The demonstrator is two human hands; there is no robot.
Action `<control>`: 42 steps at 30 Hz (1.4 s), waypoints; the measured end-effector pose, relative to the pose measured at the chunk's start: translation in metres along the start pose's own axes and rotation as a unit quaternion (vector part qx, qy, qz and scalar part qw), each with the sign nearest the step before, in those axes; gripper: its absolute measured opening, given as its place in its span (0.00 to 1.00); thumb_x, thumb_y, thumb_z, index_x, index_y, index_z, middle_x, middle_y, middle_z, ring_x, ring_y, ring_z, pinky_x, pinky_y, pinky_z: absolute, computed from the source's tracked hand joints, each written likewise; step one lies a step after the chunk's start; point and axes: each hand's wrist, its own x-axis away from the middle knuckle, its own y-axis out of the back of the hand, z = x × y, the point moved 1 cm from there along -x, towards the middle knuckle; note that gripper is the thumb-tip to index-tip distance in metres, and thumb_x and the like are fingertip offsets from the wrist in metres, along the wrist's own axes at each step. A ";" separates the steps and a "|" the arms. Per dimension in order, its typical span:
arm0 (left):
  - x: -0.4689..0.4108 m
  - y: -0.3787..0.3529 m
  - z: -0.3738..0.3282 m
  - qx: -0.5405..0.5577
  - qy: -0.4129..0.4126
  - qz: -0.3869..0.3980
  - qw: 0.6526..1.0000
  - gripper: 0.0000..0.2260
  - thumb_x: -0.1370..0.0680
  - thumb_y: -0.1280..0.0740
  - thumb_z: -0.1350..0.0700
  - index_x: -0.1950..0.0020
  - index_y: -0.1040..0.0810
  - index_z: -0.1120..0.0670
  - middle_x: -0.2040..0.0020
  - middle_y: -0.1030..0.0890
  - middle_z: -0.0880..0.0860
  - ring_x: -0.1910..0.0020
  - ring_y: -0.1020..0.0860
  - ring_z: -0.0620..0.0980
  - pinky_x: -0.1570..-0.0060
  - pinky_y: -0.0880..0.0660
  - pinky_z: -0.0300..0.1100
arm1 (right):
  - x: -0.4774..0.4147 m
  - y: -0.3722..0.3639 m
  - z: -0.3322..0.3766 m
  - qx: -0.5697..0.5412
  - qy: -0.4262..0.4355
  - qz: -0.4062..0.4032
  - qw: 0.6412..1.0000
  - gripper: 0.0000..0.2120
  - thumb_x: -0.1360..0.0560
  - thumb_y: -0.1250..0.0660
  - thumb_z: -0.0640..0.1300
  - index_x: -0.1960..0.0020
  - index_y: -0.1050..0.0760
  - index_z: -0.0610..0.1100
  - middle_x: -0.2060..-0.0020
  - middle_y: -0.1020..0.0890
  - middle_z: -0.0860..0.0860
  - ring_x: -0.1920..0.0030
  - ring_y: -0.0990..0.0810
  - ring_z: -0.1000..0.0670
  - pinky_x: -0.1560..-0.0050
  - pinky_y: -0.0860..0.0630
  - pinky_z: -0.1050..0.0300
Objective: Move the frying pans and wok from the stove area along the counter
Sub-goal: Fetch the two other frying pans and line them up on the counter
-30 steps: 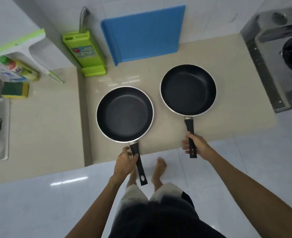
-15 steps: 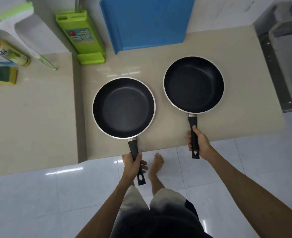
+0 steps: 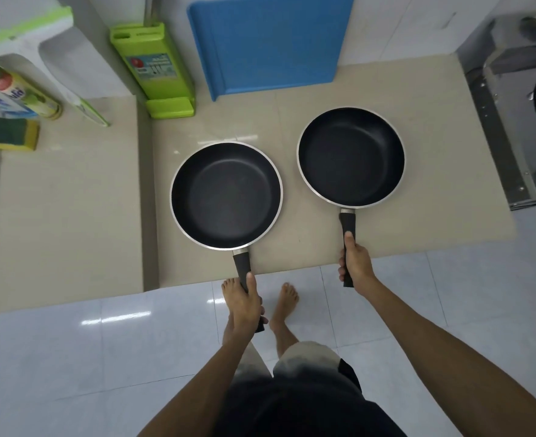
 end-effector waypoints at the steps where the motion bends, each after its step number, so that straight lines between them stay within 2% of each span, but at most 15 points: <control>1: 0.002 -0.001 -0.001 -0.018 -0.012 -0.012 1.000 0.30 0.20 0.49 0.35 0.43 0.27 0.61 0.48 0.20 0.67 0.48 0.19 0.67 0.44 0.21 0.64 | 0.001 -0.001 -0.001 0.005 0.007 -0.011 1.000 0.26 0.18 0.43 0.64 0.60 0.32 0.43 0.71 0.30 0.46 0.76 0.32 0.49 0.76 0.31 0.58; 4: 0.009 0.001 -0.008 -0.022 -0.017 -0.023 0.999 0.26 0.17 0.47 0.38 0.41 0.26 0.61 0.42 0.21 0.67 0.41 0.22 0.70 0.37 0.26 0.66 | 0.001 0.001 0.000 0.019 0.023 -0.041 0.999 0.25 0.18 0.43 0.64 0.60 0.34 0.43 0.71 0.31 0.47 0.76 0.34 0.50 0.78 0.34 0.59; 7: 0.013 0.007 -0.017 -0.021 -0.021 -0.043 0.999 0.24 0.16 0.44 0.42 0.41 0.24 0.62 0.44 0.20 0.63 0.44 0.21 0.63 0.39 0.23 0.59 | 0.003 0.009 0.002 0.010 0.030 -0.029 0.999 0.22 0.19 0.39 0.61 0.60 0.33 0.44 0.72 0.32 0.48 0.77 0.36 0.51 0.79 0.35 0.60; 9: 0.014 0.015 -0.022 -0.016 -0.011 -0.050 0.999 0.22 0.16 0.43 0.42 0.42 0.23 0.61 0.48 0.19 0.59 0.52 0.20 0.55 0.52 0.19 0.45 | 0.005 0.020 0.005 0.015 0.033 -0.004 0.999 0.19 0.19 0.35 0.58 0.58 0.32 0.44 0.72 0.33 0.49 0.79 0.36 0.53 0.79 0.36 0.60; 10: 0.015 0.019 -0.024 -0.016 -0.008 -0.048 0.999 0.21 0.16 0.42 0.43 0.44 0.23 0.61 0.52 0.19 0.57 0.58 0.20 0.51 0.63 0.22 0.36 | 0.006 0.026 0.007 0.021 0.033 0.007 0.999 0.17 0.20 0.33 0.56 0.57 0.31 0.44 0.72 0.33 0.49 0.79 0.36 0.54 0.79 0.36 0.60; 11: 0.016 0.024 -0.027 -0.017 -0.010 -0.046 0.999 0.21 0.16 0.42 0.43 0.47 0.22 0.61 0.57 0.19 0.55 0.62 0.21 0.49 0.71 0.27 0.31 | 0.008 0.032 0.010 0.025 0.032 0.017 0.999 0.16 0.20 0.33 0.55 0.56 0.31 0.44 0.72 0.33 0.50 0.79 0.37 0.54 0.79 0.36 0.60; 12: 0.017 0.030 -0.030 -0.018 -0.015 -0.044 0.999 0.21 0.16 0.42 0.44 0.49 0.22 0.61 0.60 0.19 0.55 0.66 0.22 0.48 0.74 0.30 0.31 | 0.009 0.038 0.013 0.029 0.030 0.025 0.999 0.15 0.20 0.32 0.54 0.56 0.31 0.45 0.72 0.33 0.50 0.79 0.37 0.54 0.80 0.37 0.60; 15: 0.022 0.049 -0.041 -0.031 -0.035 -0.034 0.998 0.21 0.16 0.41 0.44 0.52 0.24 0.61 0.63 0.20 0.58 0.71 0.23 0.50 0.78 0.30 0.35 | 0.017 0.052 0.025 0.034 0.031 0.040 0.998 0.14 0.19 0.33 0.51 0.56 0.32 0.45 0.72 0.35 0.51 0.79 0.39 0.55 0.81 0.38 0.60; 17: 0.022 0.061 -0.051 -0.057 -0.039 -0.030 0.997 0.22 0.16 0.41 0.43 0.52 0.25 0.62 0.63 0.22 0.59 0.73 0.24 0.51 0.78 0.30 0.39 | 0.023 0.057 0.034 0.041 0.036 0.040 0.998 0.13 0.19 0.33 0.50 0.57 0.32 0.46 0.73 0.35 0.51 0.80 0.39 0.55 0.81 0.39 0.61; 22: 0.022 0.088 -0.074 -0.068 -0.066 -0.025 0.995 0.22 0.16 0.42 0.42 0.59 0.30 0.58 0.67 0.26 0.57 0.78 0.27 0.51 0.80 0.27 0.41 | 0.040 0.056 0.055 0.064 0.053 0.020 0.996 0.12 0.19 0.33 0.50 0.56 0.30 0.44 0.73 0.33 0.50 0.79 0.37 0.53 0.80 0.37 0.60; 26: 0.026 0.117 -0.086 -0.045 -0.094 -0.030 0.994 0.21 0.17 0.41 0.41 0.60 0.30 0.57 0.68 0.27 0.56 0.80 0.30 0.51 0.82 0.30 0.40 | 0.063 0.043 0.067 0.064 0.088 0.011 0.994 0.12 0.20 0.33 0.50 0.57 0.30 0.45 0.74 0.32 0.50 0.80 0.36 0.53 0.79 0.37 0.60; 29: 0.030 0.151 -0.090 -0.021 -0.105 -0.056 0.993 0.23 0.20 0.40 0.40 0.59 0.28 0.60 0.70 0.27 0.56 0.82 0.29 0.53 0.81 0.27 0.46 | 0.087 0.027 0.074 0.067 0.120 0.023 0.990 0.11 0.20 0.33 0.50 0.56 0.30 0.45 0.74 0.33 0.51 0.80 0.36 0.53 0.79 0.36 0.59; 32: 0.036 0.195 -0.082 0.006 -0.132 -0.079 0.988 0.23 0.21 0.40 0.40 0.62 0.29 0.59 0.70 0.26 0.56 0.80 0.28 0.56 0.80 0.24 0.50 | 0.117 -0.003 0.078 0.074 0.151 0.039 0.985 0.12 0.21 0.33 0.51 0.57 0.31 0.46 0.76 0.33 0.52 0.80 0.36 0.54 0.80 0.37 0.60; 36: 0.047 0.265 -0.046 0.076 -0.139 -0.100 0.982 0.21 0.21 0.41 0.42 0.65 0.32 0.57 0.70 0.29 0.55 0.79 0.31 0.54 0.81 0.32 0.40 | 0.162 -0.065 0.082 0.086 0.189 0.069 0.976 0.13 0.21 0.33 0.52 0.57 0.32 0.46 0.76 0.33 0.52 0.81 0.37 0.54 0.80 0.38 0.60; 42: 0.064 0.390 0.045 0.153 -0.109 -0.156 0.970 0.17 0.21 0.40 0.42 0.61 0.31 0.54 0.71 0.29 0.52 0.82 0.33 0.48 0.82 0.36 0.36 | 0.230 -0.177 0.072 0.112 0.238 0.131 0.956 0.14 0.22 0.31 0.54 0.58 0.32 0.47 0.78 0.33 0.54 0.81 0.37 0.53 0.80 0.38 0.60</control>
